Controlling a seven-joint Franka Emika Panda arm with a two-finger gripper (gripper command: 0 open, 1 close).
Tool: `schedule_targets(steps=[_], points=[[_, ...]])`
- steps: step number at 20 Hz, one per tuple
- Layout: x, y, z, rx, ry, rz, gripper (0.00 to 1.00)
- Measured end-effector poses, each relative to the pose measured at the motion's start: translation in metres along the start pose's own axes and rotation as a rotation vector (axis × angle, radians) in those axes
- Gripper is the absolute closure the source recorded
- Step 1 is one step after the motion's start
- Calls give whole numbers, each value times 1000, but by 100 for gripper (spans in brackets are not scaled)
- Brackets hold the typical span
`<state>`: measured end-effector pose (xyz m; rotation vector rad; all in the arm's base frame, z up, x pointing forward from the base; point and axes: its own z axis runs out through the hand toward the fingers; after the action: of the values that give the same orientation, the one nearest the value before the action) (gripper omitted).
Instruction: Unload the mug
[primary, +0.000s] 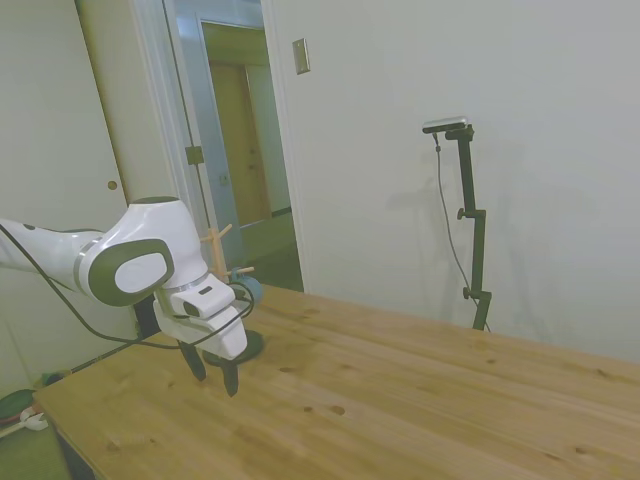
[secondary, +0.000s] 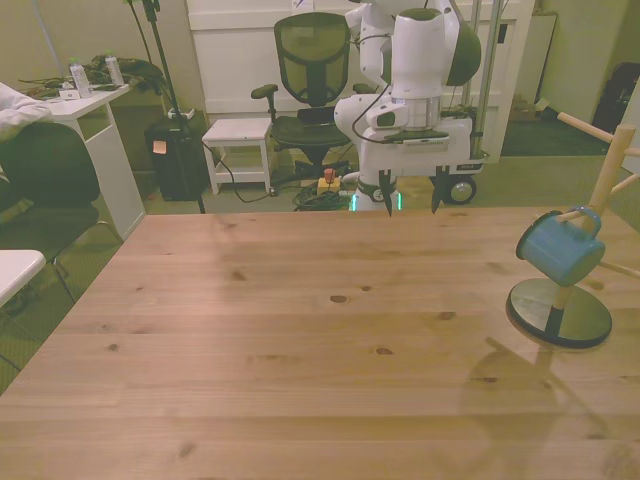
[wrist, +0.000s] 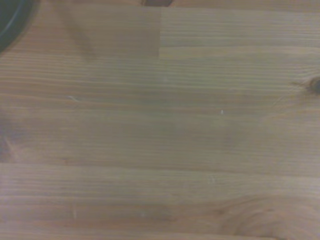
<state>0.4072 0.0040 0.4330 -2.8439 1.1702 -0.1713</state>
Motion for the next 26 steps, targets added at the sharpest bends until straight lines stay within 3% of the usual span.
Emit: schedule_targets(steps=[14,26], points=[[14,-28,-1,106,76,-5,0],[35,-76,-12,216,154,-179,0]])
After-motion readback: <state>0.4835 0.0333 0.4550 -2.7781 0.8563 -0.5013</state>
